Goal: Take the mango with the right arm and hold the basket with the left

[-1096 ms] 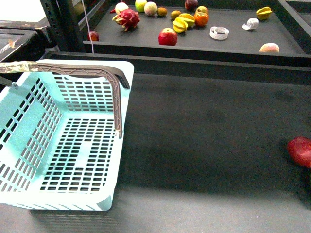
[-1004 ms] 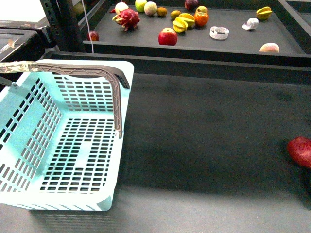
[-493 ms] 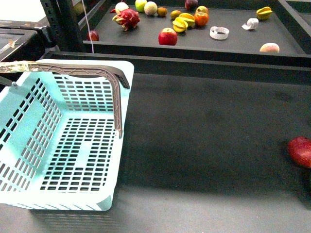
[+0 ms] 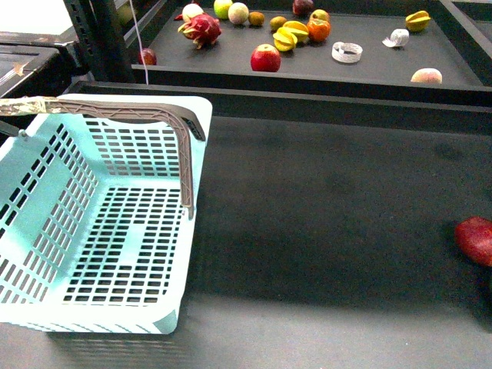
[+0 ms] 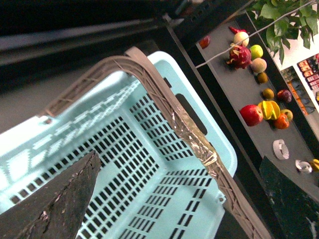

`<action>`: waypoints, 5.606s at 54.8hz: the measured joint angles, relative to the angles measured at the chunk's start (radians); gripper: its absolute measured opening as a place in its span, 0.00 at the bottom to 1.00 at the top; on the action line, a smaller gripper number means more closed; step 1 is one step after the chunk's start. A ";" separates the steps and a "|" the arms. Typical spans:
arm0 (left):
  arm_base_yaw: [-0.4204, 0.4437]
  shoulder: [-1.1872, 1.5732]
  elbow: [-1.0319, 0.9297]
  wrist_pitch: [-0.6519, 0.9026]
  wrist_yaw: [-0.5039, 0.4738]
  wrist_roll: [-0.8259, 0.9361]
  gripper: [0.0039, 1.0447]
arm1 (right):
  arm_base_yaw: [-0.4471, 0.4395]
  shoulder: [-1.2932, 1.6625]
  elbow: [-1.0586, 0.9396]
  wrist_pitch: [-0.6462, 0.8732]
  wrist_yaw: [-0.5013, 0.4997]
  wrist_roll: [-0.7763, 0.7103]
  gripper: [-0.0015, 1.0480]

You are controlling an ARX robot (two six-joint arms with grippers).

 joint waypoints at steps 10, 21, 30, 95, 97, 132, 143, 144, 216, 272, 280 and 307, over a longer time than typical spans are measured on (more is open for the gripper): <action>-0.005 0.342 0.213 0.049 0.109 -0.181 0.92 | 0.000 0.000 0.000 0.000 0.000 0.000 0.92; -0.004 0.483 0.346 0.046 0.116 -0.230 0.92 | 0.000 0.000 0.000 0.000 0.000 0.000 0.92; -0.001 0.586 0.428 0.047 0.127 -0.255 0.92 | 0.000 0.000 0.000 0.000 0.000 0.000 0.92; -0.325 0.258 0.257 0.132 0.358 0.256 0.06 | 0.000 0.000 0.000 0.000 0.000 0.000 0.92; -0.345 0.236 0.245 0.130 0.358 0.291 0.06 | 0.000 0.000 0.000 0.000 0.000 0.000 0.92; -0.417 0.348 0.182 0.364 0.456 0.385 0.05 | 0.000 0.000 0.000 0.000 0.000 0.000 0.92; -0.432 0.357 0.203 0.366 0.472 0.409 0.05 | 0.000 0.000 0.000 0.000 0.000 0.000 0.92; -0.434 0.357 0.206 0.366 0.472 0.411 0.05 | 0.000 0.000 0.000 0.000 0.000 0.000 0.92; -0.441 0.364 0.217 0.367 0.455 0.425 0.05 | -0.026 0.164 0.040 -0.038 0.034 0.001 0.92; -0.441 0.364 0.217 0.367 0.455 0.425 0.05 | -0.626 2.285 0.657 0.886 -0.094 -0.172 0.92; -0.441 0.364 0.217 0.367 0.455 0.426 0.05 | -0.642 2.370 0.750 0.850 -0.070 -0.185 0.92; -0.441 0.364 0.217 0.367 0.456 0.426 0.05 | -0.637 2.560 0.945 0.732 0.005 -0.147 0.92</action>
